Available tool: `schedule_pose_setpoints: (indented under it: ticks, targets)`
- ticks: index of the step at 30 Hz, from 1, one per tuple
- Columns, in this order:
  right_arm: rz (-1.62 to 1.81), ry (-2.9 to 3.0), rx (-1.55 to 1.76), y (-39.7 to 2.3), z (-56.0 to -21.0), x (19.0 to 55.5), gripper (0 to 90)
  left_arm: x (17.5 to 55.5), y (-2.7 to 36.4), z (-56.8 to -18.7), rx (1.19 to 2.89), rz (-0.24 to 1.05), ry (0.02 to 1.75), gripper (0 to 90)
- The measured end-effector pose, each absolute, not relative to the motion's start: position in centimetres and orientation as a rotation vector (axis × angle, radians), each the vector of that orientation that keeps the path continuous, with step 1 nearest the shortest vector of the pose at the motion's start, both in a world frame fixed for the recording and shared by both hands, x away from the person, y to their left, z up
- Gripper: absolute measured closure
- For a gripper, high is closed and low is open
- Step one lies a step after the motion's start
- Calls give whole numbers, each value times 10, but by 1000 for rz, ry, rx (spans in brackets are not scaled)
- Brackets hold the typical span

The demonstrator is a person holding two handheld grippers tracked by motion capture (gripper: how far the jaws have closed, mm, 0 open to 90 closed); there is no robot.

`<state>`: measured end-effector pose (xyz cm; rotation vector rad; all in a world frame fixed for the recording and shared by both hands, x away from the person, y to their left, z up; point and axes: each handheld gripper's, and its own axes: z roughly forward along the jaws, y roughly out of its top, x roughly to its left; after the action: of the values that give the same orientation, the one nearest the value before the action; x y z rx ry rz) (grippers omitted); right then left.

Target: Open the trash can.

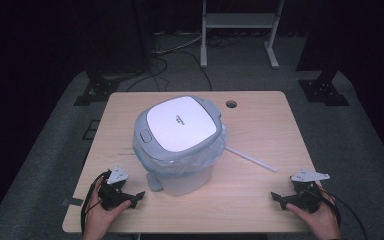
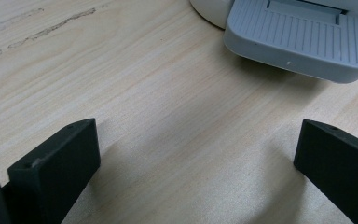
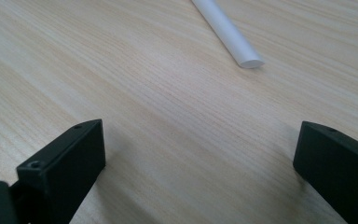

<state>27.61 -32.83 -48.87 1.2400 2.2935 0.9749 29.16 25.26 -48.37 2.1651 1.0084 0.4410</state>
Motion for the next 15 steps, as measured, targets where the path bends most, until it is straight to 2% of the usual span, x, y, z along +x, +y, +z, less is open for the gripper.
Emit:
schedule_pose_setpoints:
  ticks: [5, 6, 7, 9, 10, 11, 12, 15]
  targets:
    - [978, 2312, 1213, -328, -489, 276, 8, 291, 253, -483, 2158, 443, 999, 6]
    - [979, 2314, 1213, -328, -489, 276, 8, 290, 255, -482, 2142, 448, 984, 94]
    - [979, 2314, 1213, -328, -489, 276, 8, 290, 255, -482, 2142, 448, 984, 131]
    - [979, 2314, 1212, -328, -489, 276, 8, 290, 255, -482, 2140, 448, 974, 144]
    - [979, 2314, 1212, -328, -489, 276, 8, 289, 255, -482, 2133, 447, 970, 226]
    - [979, 2314, 1212, -328, -489, 276, 8, 289, 255, -481, 2128, 447, 954, 226]
    - [979, 2314, 1212, -328, -489, 276, 8, 289, 256, -481, 2124, 444, 941, 310]
    - [979, 2313, 1212, -328, -489, 276, 8, 288, 256, -481, 2119, 441, 927, 363]
